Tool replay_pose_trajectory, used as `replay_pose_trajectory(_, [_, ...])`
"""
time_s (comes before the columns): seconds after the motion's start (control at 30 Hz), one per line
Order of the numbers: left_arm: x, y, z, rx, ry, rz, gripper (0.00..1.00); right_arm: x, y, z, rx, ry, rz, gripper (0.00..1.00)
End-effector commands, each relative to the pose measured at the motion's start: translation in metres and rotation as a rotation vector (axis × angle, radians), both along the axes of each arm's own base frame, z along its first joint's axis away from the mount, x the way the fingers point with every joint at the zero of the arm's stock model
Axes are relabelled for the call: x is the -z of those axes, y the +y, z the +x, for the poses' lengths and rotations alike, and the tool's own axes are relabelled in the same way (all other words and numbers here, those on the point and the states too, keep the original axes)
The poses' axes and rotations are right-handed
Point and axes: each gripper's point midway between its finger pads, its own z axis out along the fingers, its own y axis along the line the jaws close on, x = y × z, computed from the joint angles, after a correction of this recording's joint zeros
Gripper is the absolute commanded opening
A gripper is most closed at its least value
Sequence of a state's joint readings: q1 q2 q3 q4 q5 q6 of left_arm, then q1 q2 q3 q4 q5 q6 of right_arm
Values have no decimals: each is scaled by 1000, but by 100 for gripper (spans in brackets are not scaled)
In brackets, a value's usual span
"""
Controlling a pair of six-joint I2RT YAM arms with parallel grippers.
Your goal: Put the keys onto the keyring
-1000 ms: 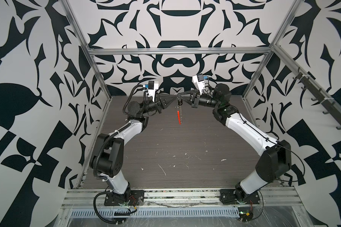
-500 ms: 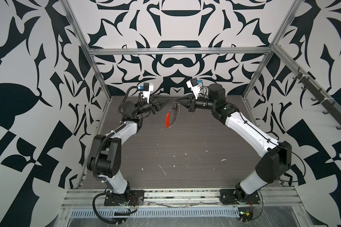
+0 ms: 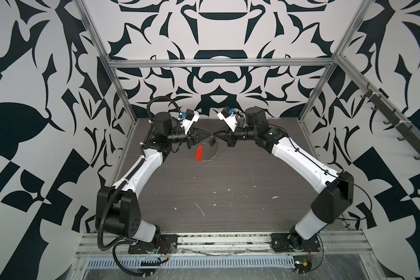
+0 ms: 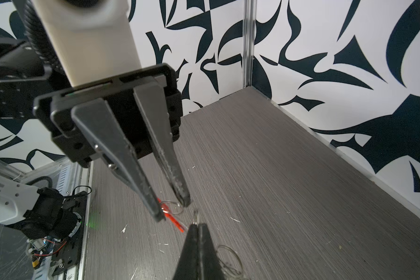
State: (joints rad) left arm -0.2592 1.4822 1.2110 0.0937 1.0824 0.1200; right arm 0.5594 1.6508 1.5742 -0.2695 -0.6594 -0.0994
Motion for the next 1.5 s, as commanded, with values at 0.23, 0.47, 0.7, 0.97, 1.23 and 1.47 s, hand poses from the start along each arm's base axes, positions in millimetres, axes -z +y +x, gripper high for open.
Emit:
replay_pose_trajectory(0.23, [19, 2, -18, 67, 37, 74, 16, -47, 11, -20, -87, -97, 93, 0])
replay_pose_trajectory(0.47, [8, 3, -21, 74, 13, 63, 15, -46, 12, -23, -102, -87, 94, 0])
replay_pose_trajectory(0.7, [0, 14, -24, 51, -15, 70, 14, -38, 12, -23, -101, -75, 85, 0])
replay_pose_trajectory(0.97, [-3, 14, -20, 54, -19, 65, 12, -42, 13, -28, -126, -60, 106, 0])
replay_pose_trajectory(1.23, [-13, 9, -16, 78, -17, 33, 14, -46, 15, -30, -132, -59, 123, 0])
replay_pose_trajectory(1.47, [-11, 7, -19, 104, 9, 23, 14, -57, 16, -30, -127, -70, 159, 0])
